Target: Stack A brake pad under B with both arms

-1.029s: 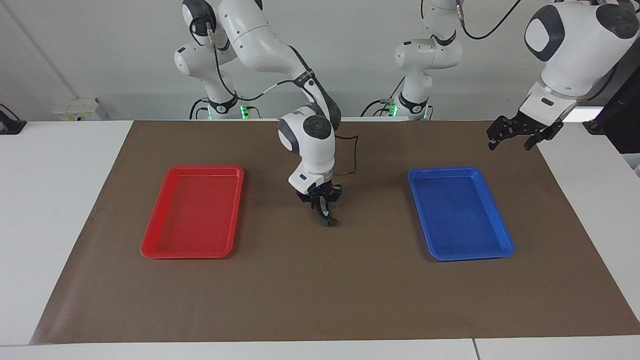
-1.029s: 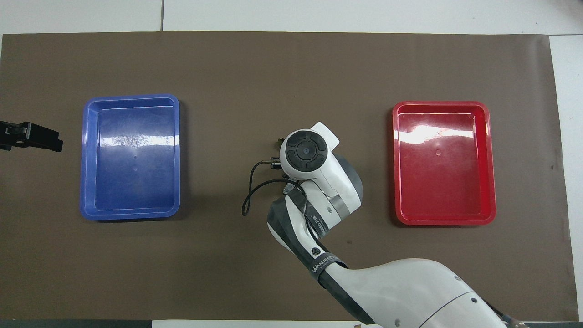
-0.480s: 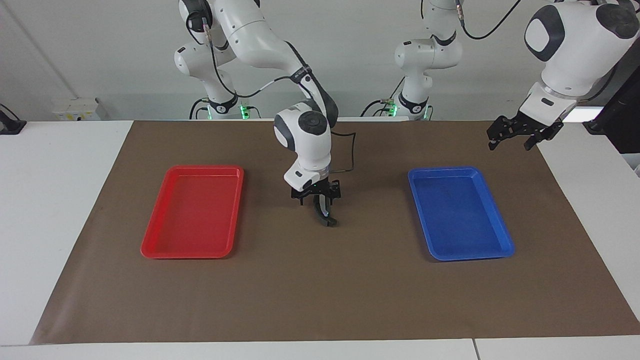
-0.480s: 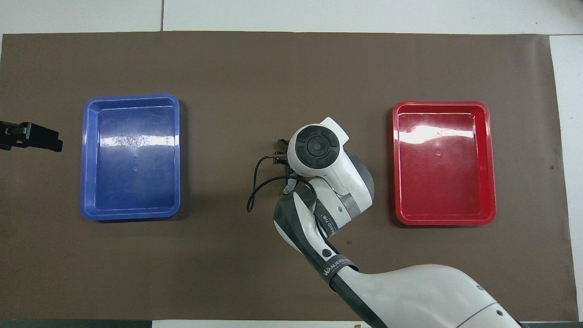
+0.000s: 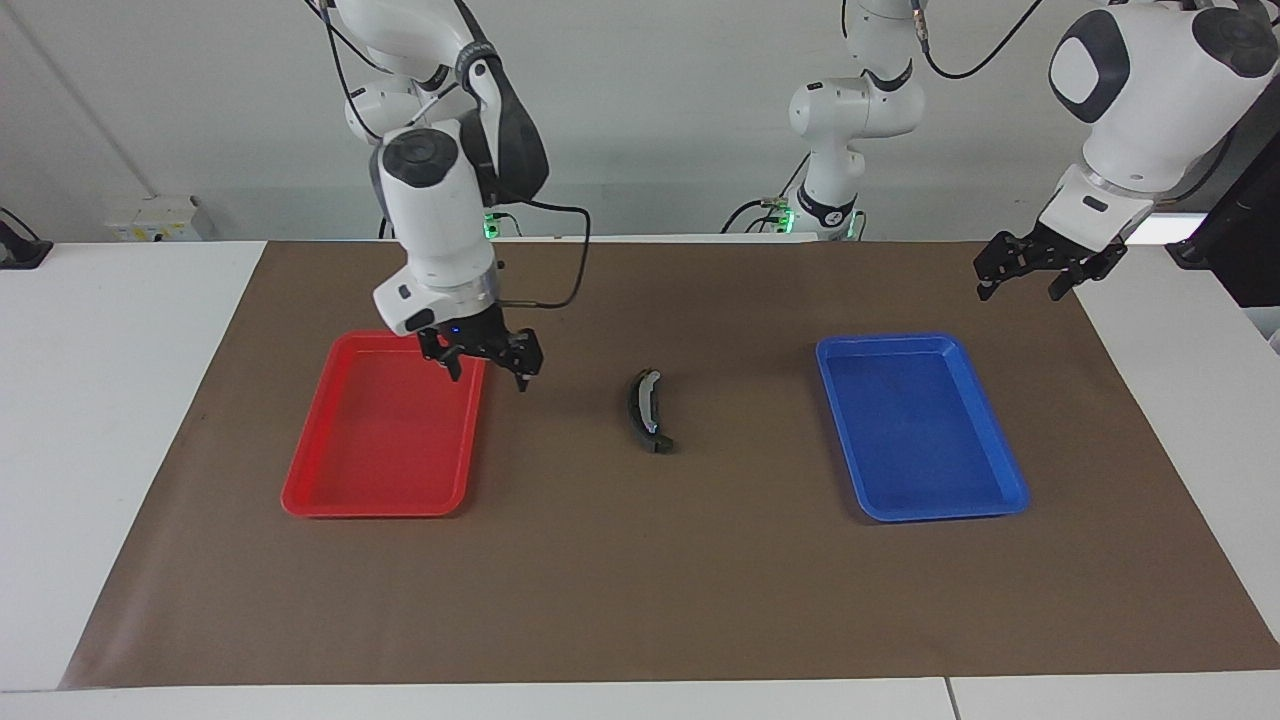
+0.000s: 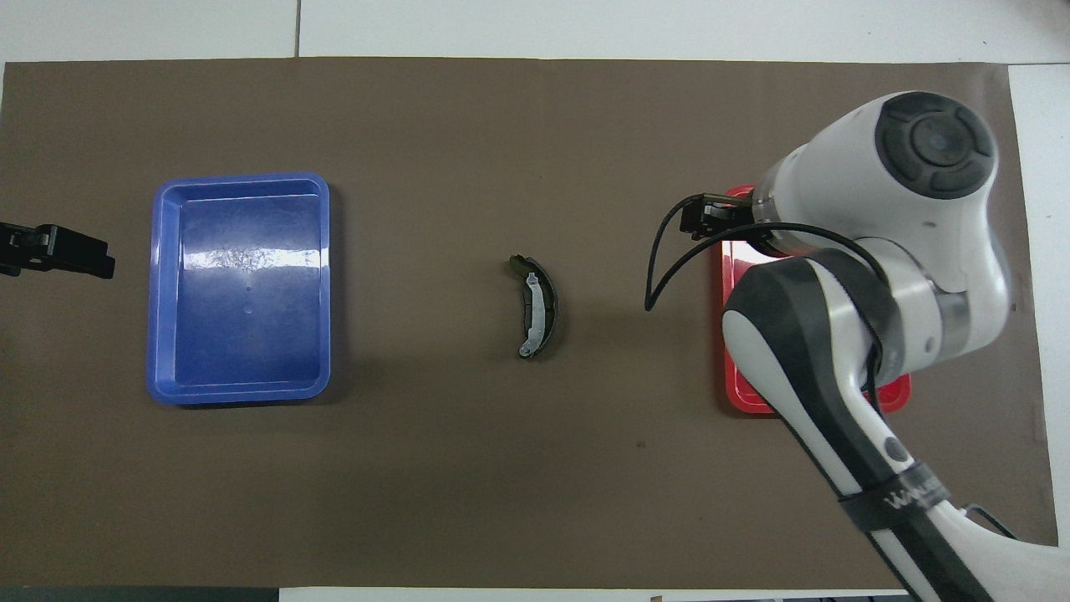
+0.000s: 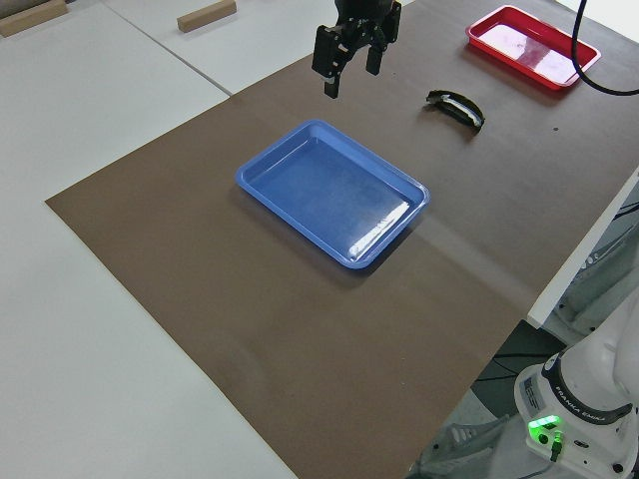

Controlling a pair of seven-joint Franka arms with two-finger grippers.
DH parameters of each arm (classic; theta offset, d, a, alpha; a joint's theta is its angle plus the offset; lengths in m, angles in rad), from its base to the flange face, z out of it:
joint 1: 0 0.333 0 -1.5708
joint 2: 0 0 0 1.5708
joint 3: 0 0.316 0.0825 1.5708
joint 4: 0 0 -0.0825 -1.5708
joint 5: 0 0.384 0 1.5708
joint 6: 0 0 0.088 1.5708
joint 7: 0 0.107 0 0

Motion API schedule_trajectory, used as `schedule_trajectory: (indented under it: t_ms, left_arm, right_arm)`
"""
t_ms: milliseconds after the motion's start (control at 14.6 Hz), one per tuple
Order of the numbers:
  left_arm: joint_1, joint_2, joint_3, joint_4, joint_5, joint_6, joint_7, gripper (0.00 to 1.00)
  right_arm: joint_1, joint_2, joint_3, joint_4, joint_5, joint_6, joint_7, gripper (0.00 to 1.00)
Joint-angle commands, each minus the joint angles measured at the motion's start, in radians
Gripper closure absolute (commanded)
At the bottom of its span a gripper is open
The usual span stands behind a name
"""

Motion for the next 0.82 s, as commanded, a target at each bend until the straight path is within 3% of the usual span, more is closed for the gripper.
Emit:
schedule_trajectory:
  t_ms: [0,343,480,755]
  left_arm:
    - [0.014,-0.003,-0.011,-0.004,0.016,-0.010,0.008,0.01]
    - [0.014,-0.003,-0.011,-0.004,0.016,-0.010,0.008,0.01]
    - [0.014,-0.003,-0.011,-0.004,0.016,-0.010,0.008,0.01]
    - [0.014,-0.003,-0.011,-0.004,0.016,-0.010,0.008,0.01]
  right_arm:
    - [-0.111,-0.065,0.015,-0.033,-0.013,-0.082,-0.142,0.00]
    - [-0.277,-0.154,0.014,-0.032,-0.013,-0.185,-0.363,0.00]
    - [-0.298,-0.174,0.014,-0.006,-0.012,-0.231,-0.381,0.00]
    - [-0.289,-0.124,0.017,0.218,-0.012,-0.427,-0.369,0.00]
